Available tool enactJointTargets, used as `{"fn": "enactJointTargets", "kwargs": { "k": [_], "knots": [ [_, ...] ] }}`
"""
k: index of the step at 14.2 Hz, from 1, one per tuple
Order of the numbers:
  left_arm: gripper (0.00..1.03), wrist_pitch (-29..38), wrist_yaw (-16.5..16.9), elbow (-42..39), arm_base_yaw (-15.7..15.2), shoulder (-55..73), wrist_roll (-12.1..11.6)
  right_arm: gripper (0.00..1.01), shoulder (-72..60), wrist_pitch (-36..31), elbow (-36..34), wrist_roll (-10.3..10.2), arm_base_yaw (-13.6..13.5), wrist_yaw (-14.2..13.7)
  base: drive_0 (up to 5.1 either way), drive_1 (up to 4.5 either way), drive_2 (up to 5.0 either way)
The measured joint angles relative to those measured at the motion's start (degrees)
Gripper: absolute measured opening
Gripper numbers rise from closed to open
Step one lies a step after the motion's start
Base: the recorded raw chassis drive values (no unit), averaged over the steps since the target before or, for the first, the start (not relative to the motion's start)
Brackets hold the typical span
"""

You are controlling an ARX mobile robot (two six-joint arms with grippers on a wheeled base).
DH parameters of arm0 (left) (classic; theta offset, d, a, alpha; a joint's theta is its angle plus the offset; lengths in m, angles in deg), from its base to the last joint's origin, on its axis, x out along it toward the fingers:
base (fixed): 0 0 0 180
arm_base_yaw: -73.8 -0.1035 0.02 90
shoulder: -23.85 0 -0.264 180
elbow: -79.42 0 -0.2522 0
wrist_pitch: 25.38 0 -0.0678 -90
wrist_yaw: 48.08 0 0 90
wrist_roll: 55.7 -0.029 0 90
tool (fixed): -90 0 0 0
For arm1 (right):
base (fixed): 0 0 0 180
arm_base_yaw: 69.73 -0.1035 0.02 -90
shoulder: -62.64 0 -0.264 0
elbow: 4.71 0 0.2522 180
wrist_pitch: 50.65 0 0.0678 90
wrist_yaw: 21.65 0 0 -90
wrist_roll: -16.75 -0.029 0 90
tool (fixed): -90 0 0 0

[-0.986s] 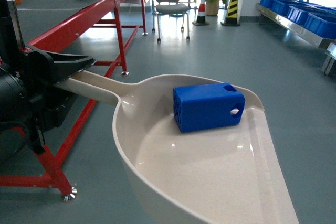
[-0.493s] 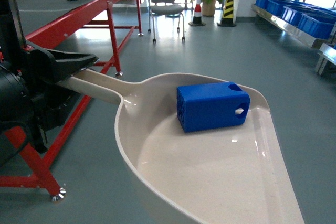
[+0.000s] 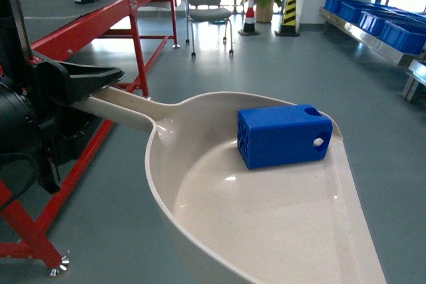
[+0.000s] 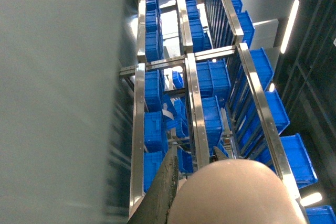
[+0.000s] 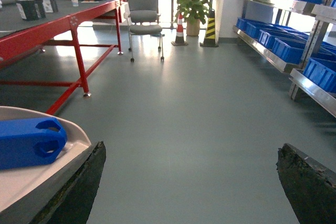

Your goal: Place part in tray to right shelf

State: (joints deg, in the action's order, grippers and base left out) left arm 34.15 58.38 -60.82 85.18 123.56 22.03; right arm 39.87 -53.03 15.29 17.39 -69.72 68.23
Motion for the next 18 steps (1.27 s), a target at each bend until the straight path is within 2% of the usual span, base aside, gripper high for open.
{"fn": "enactJointTargets", "kwargs": {
  "k": [18],
  "knots": [
    [0.14, 0.17, -0.11, 0.04, 0.04, 0.0, 0.0, 0.98, 0.02, -0.11, 0.0, 0.0, 0.0, 0.02, 0.0, 4.32, -4.3]
  ]
}}
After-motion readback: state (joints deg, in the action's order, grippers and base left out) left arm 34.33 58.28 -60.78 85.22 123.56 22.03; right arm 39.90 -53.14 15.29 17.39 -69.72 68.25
